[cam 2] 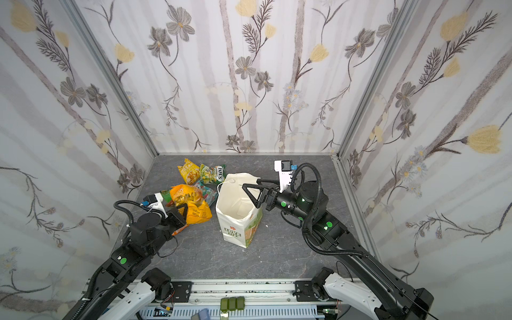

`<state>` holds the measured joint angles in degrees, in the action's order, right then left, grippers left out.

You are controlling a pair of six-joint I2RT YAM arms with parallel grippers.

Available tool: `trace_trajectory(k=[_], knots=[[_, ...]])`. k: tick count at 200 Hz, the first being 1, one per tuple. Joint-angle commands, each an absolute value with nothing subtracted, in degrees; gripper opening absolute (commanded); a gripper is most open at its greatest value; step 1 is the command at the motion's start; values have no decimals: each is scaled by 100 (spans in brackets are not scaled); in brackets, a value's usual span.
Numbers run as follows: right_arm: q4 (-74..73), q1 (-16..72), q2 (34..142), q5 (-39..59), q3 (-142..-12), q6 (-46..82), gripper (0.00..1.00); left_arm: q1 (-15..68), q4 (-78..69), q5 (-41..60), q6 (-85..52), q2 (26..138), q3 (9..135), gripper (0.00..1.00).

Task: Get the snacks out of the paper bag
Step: 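Carry the yellow packet beside the other packets with the left gripper while the right withdraws, then lower the yellow packet onto the table and open the left gripper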

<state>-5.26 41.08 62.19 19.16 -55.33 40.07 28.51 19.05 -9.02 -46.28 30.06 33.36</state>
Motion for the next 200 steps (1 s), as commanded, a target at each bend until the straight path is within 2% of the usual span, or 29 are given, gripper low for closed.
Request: trace_trajectory(k=[1, 62, 154, 200], knots=[[-573, 4107, 6204, 1868, -5502, 4070, 100, 2419, 973, 123, -5207, 3138, 3107, 0], [-543, 4108, 6214, 1837, -5467, 4067, 99, 1839, 471, 1237, -5546, 3463, 2287, 0], [-508, 4105, 6232, 1828, -5450, 4084, 99, 1596, -155, 1775, -5493, 4148, 1733, 0], [-519, 4105, 6279, 1826, -5440, 4096, 99, 1596, 539, 1477, -5060, 4151, 1773, 31]])
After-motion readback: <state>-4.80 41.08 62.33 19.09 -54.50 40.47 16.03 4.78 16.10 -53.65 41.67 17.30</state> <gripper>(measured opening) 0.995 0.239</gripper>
